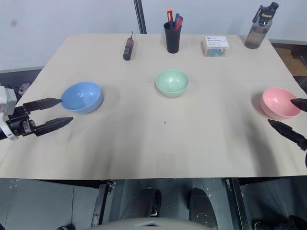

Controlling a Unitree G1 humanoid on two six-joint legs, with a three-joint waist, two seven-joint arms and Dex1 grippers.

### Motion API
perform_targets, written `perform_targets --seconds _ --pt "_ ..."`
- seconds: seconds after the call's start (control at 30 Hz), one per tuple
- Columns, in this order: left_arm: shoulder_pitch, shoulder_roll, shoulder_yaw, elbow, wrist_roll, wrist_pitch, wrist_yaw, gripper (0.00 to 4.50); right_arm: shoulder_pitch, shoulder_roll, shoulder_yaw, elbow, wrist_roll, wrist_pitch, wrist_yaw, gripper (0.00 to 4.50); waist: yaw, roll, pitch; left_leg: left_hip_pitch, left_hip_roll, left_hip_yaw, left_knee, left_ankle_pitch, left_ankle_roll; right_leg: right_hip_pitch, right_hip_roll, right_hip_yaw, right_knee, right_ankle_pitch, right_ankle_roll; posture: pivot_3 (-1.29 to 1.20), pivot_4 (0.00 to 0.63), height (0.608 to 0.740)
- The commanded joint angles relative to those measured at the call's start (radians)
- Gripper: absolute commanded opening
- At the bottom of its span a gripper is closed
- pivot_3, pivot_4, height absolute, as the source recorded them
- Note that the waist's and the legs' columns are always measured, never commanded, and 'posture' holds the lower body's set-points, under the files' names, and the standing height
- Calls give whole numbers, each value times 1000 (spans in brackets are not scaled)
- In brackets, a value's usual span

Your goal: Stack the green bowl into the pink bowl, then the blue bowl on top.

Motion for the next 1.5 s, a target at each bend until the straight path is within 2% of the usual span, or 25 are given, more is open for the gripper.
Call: perform_targets --seconds 0.03,0.2,0.37,0.67,0.93,0.97,1.07,1.23,1.33,1.47,1.5 --pt "-28 7 9 -44 -23 3 6 4500 -28 -21 -6 -12 -13 -8 -23 4458 0 0 0 0 0 0 0 0 0 0 0 0 0 0 0 0 150 740" --pt "-71 -38 -46 -143 -46 10 19 4500 -89 -27 92 -48 -119 -26 -137 4458 1 0 0 0 -1 0 0 0 0 0 -2 0 1 0 0 0 150 740" --pt "-91 -64 -94 -250 -82 34 29 4500 -171 -18 209 -31 -162 7 -222 4458 -2 0 0 -2 0 0 0 1 -1 -2 -1 1 0 0 0 0 150 740" --pt "-240 -187 -266 -407 -162 58 57 4500 -477 25 579 282 -336 138 -408 4458 0 0 0 -3 -1 0 2 2 -4 -2 -1 0 1 0 0 0 150 740" --pt "-265 -230 -276 -458 -200 91 132 4500 -615 67 657 519 -418 107 -453 4458 -3 1 1 -5 -1 1 2 3 -4 -4 1 1 1 0 0 0 150 740" --pt "-263 -235 -270 -461 -209 96 144 4500 -621 70 657 528 -416 104 -447 3952 -3 1 1 -5 -1 1 2 3 -4 -4 1 1 1 0 0 0 150 740" --pt "-264 -240 -258 -461 -227 105 172 4500 -633 75 661 544 -422 87 -433 3117 -3 2 1 -5 -1 1 2 2 -4 -4 1 1 1 0 0 0 150 740" --pt "-267 -246 -259 -455 -221 97 187 4500 -638 88 683 548 -439 61 -424 782 -3 2 1 -4 -1 1 3 3 -4 -4 1 1 1 0 0 0 150 740" --pt "-264 -251 -251 -453 -227 98 203 4500 -639 103 695 551 -459 46 -436 113 -3 2 1 -4 -1 1 3 3 -4 -4 1 1 1 0 0 0 150 740" --pt "-258 -254 -235 -449 -232 99 222 4500 -630 112 722 519 -498 -61 -429 113 -3 2 1 -4 -1 1 3 3 -4 -4 1 1 1 0 0 0 150 740" --pt "-248 -252 -230 -448 -229 95 221 4500 -620 130 730 424 -434 -51 -365 113 -3 2 1 -4 -1 1 3 3 -4 -4 1 1 1 0 0 0 150 740"
